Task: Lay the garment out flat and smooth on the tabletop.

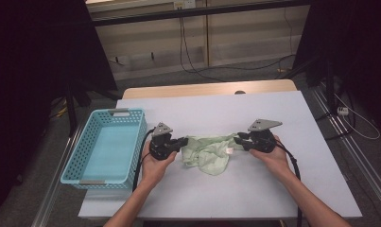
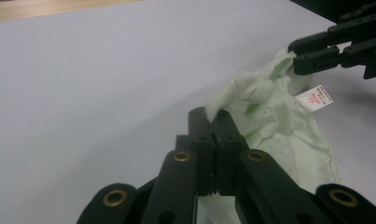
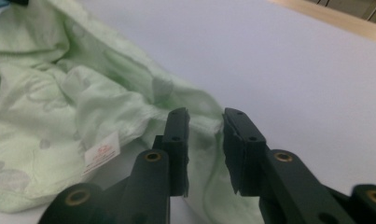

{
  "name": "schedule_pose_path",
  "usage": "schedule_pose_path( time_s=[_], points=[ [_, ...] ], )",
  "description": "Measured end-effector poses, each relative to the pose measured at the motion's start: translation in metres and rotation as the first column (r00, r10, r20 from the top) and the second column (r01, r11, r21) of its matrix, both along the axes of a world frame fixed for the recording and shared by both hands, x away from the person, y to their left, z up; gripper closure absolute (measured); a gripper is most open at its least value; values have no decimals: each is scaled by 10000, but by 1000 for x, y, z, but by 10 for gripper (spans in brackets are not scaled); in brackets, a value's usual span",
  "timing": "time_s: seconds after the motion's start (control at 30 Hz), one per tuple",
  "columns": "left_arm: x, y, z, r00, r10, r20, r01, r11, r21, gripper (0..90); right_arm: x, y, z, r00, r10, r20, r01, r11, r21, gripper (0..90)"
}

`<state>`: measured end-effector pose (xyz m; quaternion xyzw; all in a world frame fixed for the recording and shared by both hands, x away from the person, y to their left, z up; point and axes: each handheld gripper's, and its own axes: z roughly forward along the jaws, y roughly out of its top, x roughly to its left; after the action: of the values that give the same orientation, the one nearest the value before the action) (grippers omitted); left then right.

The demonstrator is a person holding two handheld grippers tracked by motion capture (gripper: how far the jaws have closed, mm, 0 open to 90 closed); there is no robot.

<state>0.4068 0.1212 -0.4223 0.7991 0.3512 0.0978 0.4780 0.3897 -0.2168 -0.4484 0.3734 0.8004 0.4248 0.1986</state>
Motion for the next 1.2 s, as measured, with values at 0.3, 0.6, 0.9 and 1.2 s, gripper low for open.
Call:
schedule_pose_path(
  time_s=[0.3,0.6,0.9,1.2],
  points=[
    [0,1,-1,10000,62,-1,-62,9999,102,860,-14,4,6,9968,728,-316,-738,9968,-322,900],
    [0,2,-1,9994,323,95,-325,9992,217,756,-33,11,-3,9843,1479,-967,-1584,9809,-1126,898],
    [-2,7,6,9970,707,307,-707,9975,-33,690,-31,14,-5,9803,1695,-1010,-1792,9791,-962,591],
    [-5,10,12,9972,545,503,-540,9985,-120,719,-29,-4,17,9976,686,67,-688,9970,343,404]
  ],
)
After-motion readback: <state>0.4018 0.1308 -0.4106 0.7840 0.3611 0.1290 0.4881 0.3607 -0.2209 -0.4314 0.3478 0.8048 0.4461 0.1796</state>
